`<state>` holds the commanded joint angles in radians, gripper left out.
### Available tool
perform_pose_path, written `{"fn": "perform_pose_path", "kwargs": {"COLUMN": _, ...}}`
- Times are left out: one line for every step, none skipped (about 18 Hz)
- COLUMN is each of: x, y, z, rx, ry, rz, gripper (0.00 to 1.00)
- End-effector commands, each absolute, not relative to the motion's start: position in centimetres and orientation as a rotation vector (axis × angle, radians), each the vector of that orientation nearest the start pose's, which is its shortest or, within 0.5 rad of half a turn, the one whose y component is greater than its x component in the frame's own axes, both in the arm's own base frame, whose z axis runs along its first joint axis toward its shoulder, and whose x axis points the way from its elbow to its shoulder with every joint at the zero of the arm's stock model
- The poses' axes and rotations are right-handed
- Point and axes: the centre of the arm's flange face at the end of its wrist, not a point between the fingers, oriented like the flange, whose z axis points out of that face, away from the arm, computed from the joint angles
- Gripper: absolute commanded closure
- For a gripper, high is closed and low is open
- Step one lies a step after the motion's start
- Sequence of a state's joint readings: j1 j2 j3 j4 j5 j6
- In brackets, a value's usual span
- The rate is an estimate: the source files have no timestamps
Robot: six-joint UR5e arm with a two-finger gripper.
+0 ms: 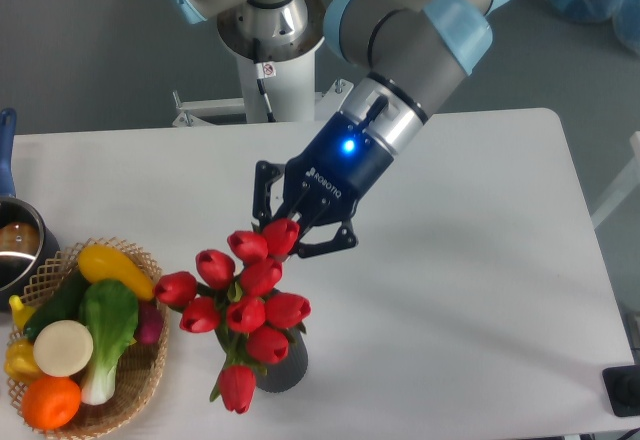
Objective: Pick up the flowers from the vase
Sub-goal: 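Lift the gripped tulips straight up out of the grey vase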
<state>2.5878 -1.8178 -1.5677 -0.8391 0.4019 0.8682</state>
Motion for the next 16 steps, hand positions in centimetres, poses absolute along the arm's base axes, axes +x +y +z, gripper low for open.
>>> {"fn": "perform_pose_path", "kwargs": {"x": -38.6, "y": 50.0, "z": 49.5, "rx": -1.929, "ry": 0.172, "rz": -0.351, "gripper": 1.00}}
{"fn": "perform_pose_path", "kwargs": {"x": -38.9, "y": 49.9, "z": 49.7, "rx": -1.926, "ry": 0.170, "rz": -0.347, "gripper": 1.00}}
{"fn": "perform_pose_path", "kwargs": {"x": -39.0, "y": 49.7, "z": 49.9, "rx": -1.917, "ry": 0.171, "rz": -0.346, "gripper": 1.00}}
{"fn": "perform_pose_path", "kwargs": {"x": -39.2, "y": 49.5, "z": 50.1, "rx": -1.908, "ry": 0.171, "rz": -0.346, "gripper": 1.00}}
{"fn": "perform_pose_path", "kwargs": {"x": -39.3, "y": 49.6, "z": 50.2, "rx": -1.906, "ry": 0.174, "rz": -0.345, "gripper": 1.00}}
{"fn": "perform_pose_path", "kwargs": {"x": -39.3, "y": 49.6, "z": 50.5, "rx": -1.903, "ry": 0.179, "rz": -0.338, "gripper": 1.00}}
{"fn": "perform_pose_path", "kwargs": {"x": -39.4, "y": 49.6, "z": 50.8, "rx": -1.900, "ry": 0.181, "rz": -0.334, "gripper": 1.00}}
{"fn": "perform_pose_path", "kwargs": {"x": -39.8, "y": 49.3, "z": 51.1, "rx": -1.899, "ry": 0.177, "rz": -0.323, "gripper": 1.00}}
{"fn": "perform_pose_path", "kwargs": {"x": -40.2, "y": 49.0, "z": 51.4, "rx": -1.895, "ry": 0.176, "rz": -0.314, "gripper": 1.00}}
{"fn": "perform_pose_path", "kwargs": {"x": -40.4, "y": 49.0, "z": 51.8, "rx": -1.892, "ry": 0.178, "rz": -0.306, "gripper": 1.00}}
{"fn": "perform_pose_path", "kwargs": {"x": -40.6, "y": 48.9, "z": 52.2, "rx": -1.889, "ry": 0.181, "rz": -0.296, "gripper": 1.00}}
{"fn": "perform_pose_path", "kwargs": {"x": -40.7, "y": 48.8, "z": 52.5, "rx": -1.887, "ry": 0.183, "rz": -0.291, "gripper": 1.00}}
{"fn": "perform_pose_path", "kwargs": {"x": -40.8, "y": 48.8, "z": 52.9, "rx": -1.885, "ry": 0.186, "rz": -0.283, "gripper": 1.00}}
{"fn": "perform_pose_path", "kwargs": {"x": -41.2, "y": 48.5, "z": 53.2, "rx": -1.882, "ry": 0.182, "rz": -0.275, "gripper": 1.00}}
{"fn": "perform_pose_path", "kwargs": {"x": -41.7, "y": 48.1, "z": 53.4, "rx": -1.875, "ry": 0.176, "rz": -0.269, "gripper": 1.00}}
{"fn": "perform_pose_path", "kwargs": {"x": -42.1, "y": 47.6, "z": 53.7, "rx": -1.856, "ry": 0.175, "rz": -0.274, "gripper": 1.00}}
